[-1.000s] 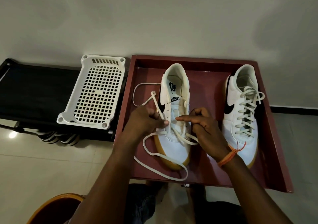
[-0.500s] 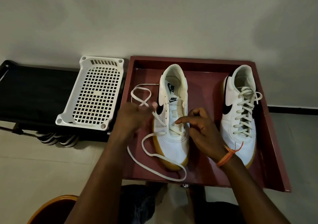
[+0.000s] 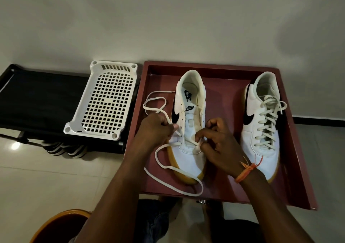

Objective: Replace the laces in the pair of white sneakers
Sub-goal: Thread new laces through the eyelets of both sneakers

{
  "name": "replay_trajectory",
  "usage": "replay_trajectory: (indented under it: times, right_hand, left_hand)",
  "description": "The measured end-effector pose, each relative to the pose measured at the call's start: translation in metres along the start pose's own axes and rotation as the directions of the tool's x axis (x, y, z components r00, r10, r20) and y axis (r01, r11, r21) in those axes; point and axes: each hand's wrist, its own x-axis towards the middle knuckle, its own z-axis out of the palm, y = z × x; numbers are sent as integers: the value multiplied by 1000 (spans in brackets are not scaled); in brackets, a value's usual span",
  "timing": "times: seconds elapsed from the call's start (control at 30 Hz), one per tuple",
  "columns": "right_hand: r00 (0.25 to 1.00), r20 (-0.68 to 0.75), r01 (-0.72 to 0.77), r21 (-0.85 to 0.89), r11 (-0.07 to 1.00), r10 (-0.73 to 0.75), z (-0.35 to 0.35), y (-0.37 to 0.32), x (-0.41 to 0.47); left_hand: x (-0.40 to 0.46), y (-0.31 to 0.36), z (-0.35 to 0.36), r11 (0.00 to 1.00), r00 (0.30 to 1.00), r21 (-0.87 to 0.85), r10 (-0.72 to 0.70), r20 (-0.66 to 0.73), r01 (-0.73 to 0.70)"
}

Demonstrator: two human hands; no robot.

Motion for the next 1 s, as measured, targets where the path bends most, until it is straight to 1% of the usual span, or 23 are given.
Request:
replay_trajectory:
  times: [0.07,0.1,0.17,0.23,0.3,0.4,0.47,0.5,0.53,0.57,0.6,0.63,0.67,0.7,0.73,0.8,0.87,0.93,1.0]
  right_hand:
    - [1000,2,-13,6,1000,13,1,-1,-1]
    - [1000,5,-20,13,1000,20,1,-1,-1]
    - [999,5,-34,26,999,34,3,0,-2]
    - [999,0,-42,23,999,42,5,1,-2]
    - [999,-12,-41,13,999,41,6,-2,-3]
    - [995,-93,-20,11,1000,21,5,-9,-2]
    - [981,-192,2,48,999,7,3,-18,-1]
    - [973,-228,4,131,991,27,1,-24,-1]
    - [971,-223,-20,286,958,87,0,-31,-1]
    - [972,-169,-62,487,871,164,-2,-38,-1]
    - [973,-89,-104,657,746,214,-4,-46,-2]
    - [972,-12,-140,771,622,234,-6,-51,-3]
    - [972,42,-166,818,551,230,-7,-55,-3]
    - [972,84,-188,836,515,219,-8,-57,-3]
    - [971,103,-201,839,505,215,-9,-59,-2]
    - [952,120,-250,835,490,281,-14,-59,0]
    - [924,104,-304,786,538,369,-22,-53,-1]
    - [916,104,-329,749,575,388,-30,-46,-1]
    - [915,127,-333,773,539,383,-38,-45,-1]
  left_hand:
    - [1,-2,-4,997,991,59,-59,118,52]
    - [0,-2,-7,990,977,129,-89,191,64]
    - [-1,-2,-13,963,930,268,-114,348,18]
    - [-1,-2,-15,946,893,321,-101,438,-50]
    - [-3,0,-17,958,876,281,-81,475,-64]
    - [-10,7,-25,993,855,115,-74,514,16]
    - [-15,15,-30,1000,863,14,-17,504,12]
    - [-18,22,-31,999,873,-53,29,488,-4]
    - [-19,28,-31,992,883,-129,76,463,-18]
    - [-21,33,-30,978,889,-206,130,439,-42]
    - [-22,38,-28,961,888,-268,179,423,-67]
    - [-21,40,-25,945,876,-315,227,425,-93]
    - [-22,42,-22,928,857,-353,276,434,-120]
    - [-22,42,-18,917,846,-371,312,432,-149]
    - [-22,41,-14,913,848,-362,337,409,-188]
    - [-21,41,-7,910,871,-259,394,295,-324]
    - [-20,39,-3,895,874,-118,446,194,-431]
    - [-18,36,0,878,860,-42,475,187,-476]
    - [-18,36,4,879,846,-59,471,248,-472]
